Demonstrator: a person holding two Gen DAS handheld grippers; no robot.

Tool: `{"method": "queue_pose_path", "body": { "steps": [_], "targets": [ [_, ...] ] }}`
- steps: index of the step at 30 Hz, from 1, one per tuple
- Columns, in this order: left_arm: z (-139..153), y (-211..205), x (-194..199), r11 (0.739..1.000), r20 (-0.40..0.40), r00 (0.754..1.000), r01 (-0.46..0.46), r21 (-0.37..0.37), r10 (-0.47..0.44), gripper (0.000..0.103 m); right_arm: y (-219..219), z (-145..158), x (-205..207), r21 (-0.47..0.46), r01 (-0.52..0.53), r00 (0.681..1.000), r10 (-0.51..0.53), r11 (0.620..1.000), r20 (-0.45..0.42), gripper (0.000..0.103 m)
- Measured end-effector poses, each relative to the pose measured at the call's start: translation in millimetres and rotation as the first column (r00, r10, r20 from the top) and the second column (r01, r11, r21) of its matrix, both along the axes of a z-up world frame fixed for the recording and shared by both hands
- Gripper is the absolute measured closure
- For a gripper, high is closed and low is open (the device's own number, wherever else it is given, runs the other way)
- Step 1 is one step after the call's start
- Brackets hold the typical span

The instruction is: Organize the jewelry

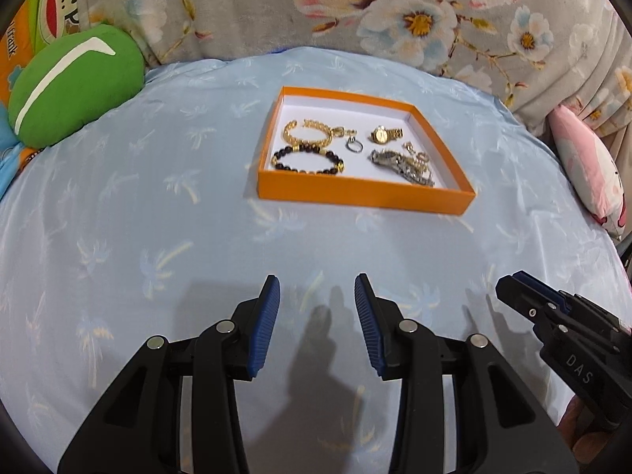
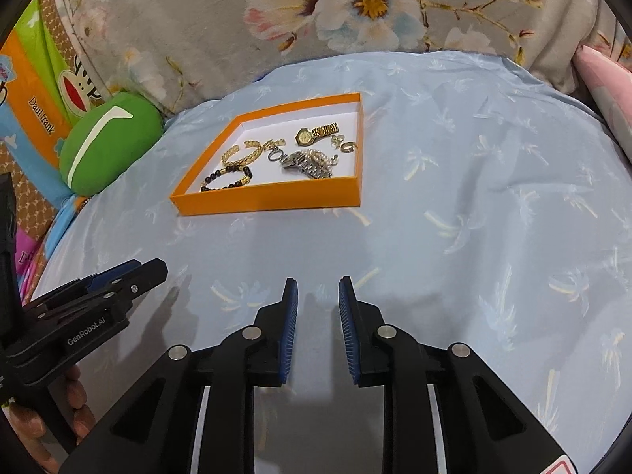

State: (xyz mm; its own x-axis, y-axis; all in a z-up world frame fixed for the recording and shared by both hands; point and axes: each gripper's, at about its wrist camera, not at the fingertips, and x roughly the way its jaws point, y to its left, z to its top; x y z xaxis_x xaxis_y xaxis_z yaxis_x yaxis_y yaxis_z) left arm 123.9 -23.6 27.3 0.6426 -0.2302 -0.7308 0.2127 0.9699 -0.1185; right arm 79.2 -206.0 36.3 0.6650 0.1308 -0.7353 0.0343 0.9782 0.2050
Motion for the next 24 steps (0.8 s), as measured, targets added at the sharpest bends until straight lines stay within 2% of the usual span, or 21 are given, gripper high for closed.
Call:
{"method": "queue_pose_path", "body": {
  "steps": [8, 13, 24],
  "targets": [
    [3.4, -4.1, -15.1, 0.999, 0.013, 1.000, -0.021, 0.040, 0.021, 0.065, 15.0, 7.7, -10.7, 0.001, -0.016, 1.000, 0.016, 1.000, 0.012, 0.081],
    [5.4, -5.1, -18.1, 0.997, 0.021, 0.999, -0.039, 0.061, 0.038, 0.065, 19.6, 9.1, -13.6, -0.009, -0.003, 1.000, 0.003, 1.000, 0.019, 0.068],
    [3.8, -5.8, -21.8, 0.995, 0.019, 0.998, -0.065, 0.080, 0.064, 0.065, 24.5, 8.9, -19.0, -0.024, 0.005, 1.000, -0.005, 1.000, 0.018, 0.060]
  ]
}}
